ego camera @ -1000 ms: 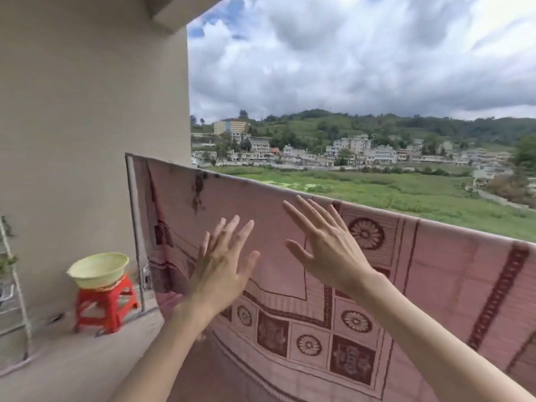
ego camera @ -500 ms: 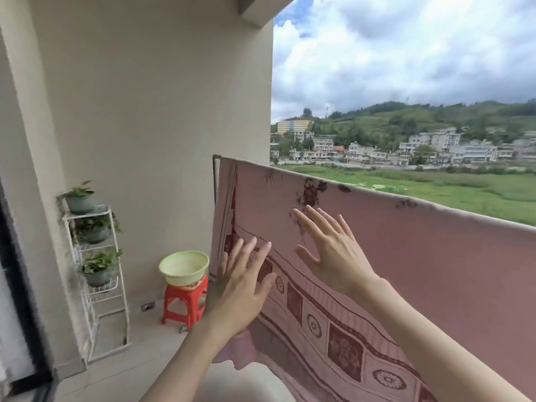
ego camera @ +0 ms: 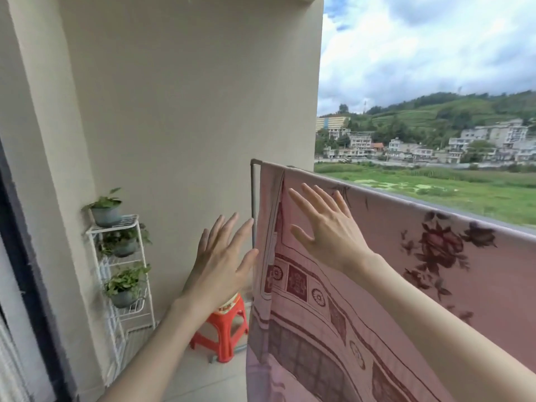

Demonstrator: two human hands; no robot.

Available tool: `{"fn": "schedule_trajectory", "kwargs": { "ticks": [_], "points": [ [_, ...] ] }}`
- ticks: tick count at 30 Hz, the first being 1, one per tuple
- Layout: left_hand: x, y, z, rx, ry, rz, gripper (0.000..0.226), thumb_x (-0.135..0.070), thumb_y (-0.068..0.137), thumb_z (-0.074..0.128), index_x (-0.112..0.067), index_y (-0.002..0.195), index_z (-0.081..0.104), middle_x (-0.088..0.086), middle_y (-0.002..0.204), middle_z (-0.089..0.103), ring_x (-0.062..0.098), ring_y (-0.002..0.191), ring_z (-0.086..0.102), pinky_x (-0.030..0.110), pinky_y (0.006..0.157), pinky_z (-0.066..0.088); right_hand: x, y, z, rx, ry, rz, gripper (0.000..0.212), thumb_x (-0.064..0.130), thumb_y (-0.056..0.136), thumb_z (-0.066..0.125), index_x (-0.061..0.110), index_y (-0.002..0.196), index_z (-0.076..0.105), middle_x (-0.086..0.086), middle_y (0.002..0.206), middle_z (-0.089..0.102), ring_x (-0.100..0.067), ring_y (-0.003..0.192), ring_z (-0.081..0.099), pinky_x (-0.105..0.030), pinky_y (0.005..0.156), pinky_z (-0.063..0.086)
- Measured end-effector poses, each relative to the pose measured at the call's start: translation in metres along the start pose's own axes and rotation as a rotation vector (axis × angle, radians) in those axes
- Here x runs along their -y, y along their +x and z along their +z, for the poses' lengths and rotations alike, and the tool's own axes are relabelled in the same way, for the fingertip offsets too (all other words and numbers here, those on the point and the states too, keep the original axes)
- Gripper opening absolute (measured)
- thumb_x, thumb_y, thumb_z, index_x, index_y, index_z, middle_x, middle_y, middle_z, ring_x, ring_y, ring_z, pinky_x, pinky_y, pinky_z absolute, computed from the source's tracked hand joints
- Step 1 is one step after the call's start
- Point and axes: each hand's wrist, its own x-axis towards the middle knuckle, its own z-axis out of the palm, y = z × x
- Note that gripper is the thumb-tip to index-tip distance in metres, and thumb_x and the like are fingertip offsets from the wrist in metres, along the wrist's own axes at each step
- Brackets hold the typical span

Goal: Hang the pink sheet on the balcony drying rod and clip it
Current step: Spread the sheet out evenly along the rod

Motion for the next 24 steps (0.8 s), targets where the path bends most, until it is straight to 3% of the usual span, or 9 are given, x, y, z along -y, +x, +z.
{"fn": "schedule_trajectory", "kwargs": {
  "ticks": [4,16,20,24],
  "points": [
    [0.057,0.055,0.039,0.052,-0.007,-0.026,0.06,-0.051,0.09,0.019,-0.032,0.146,0.009,-0.003,0.157,0.004,0.014,0.144,-0.008,0.039,0.118,-0.001,-0.009,0.068,0.06,0.023,-0.034,-0.004,0.065,0.049,0.093,0.038,0.031,0.147,0.007,-0.002,0.157,0.012,-0.02,0.145,0.006,-0.044,0.117,-0.001],
    [0.24,0.256,0.162,0.111,-0.099,0.134,0.076,-0.061,0.075,0.0,-0.033,0.146,0.01,-0.003,0.156,0.007,0.015,0.144,-0.006,0.037,0.118,0.003,-0.045,0.261,0.224,0.031,-0.178,0.209,0.064,0.047,0.094,0.039,0.03,0.147,0.009,-0.002,0.157,0.012,-0.018,0.145,0.004,-0.044,0.118,-0.001],
    [0.262,0.315,0.206,0.174,-0.187,0.212,0.055,-0.049,0.095,0.024,-0.032,0.146,0.011,-0.004,0.156,0.005,0.014,0.144,-0.006,0.033,0.118,0.002,-0.072,0.305,0.256,0.019,-0.269,0.286,0.062,0.044,0.094,0.042,0.024,0.147,0.017,-0.005,0.155,0.02,-0.021,0.144,0.011,-0.045,0.118,0.002],
    [0.275,0.366,0.259,0.228,-0.348,0.243,0.052,-0.039,0.097,0.032,-0.032,0.145,0.013,-0.007,0.156,0.006,0.01,0.143,-0.004,0.027,0.115,0.001,-0.101,0.346,0.29,0.043,-0.337,0.376,0.061,0.041,0.095,0.039,0.021,0.148,0.013,-0.005,0.154,0.021,-0.021,0.144,0.011,-0.044,0.117,0.0]
  ]
}}
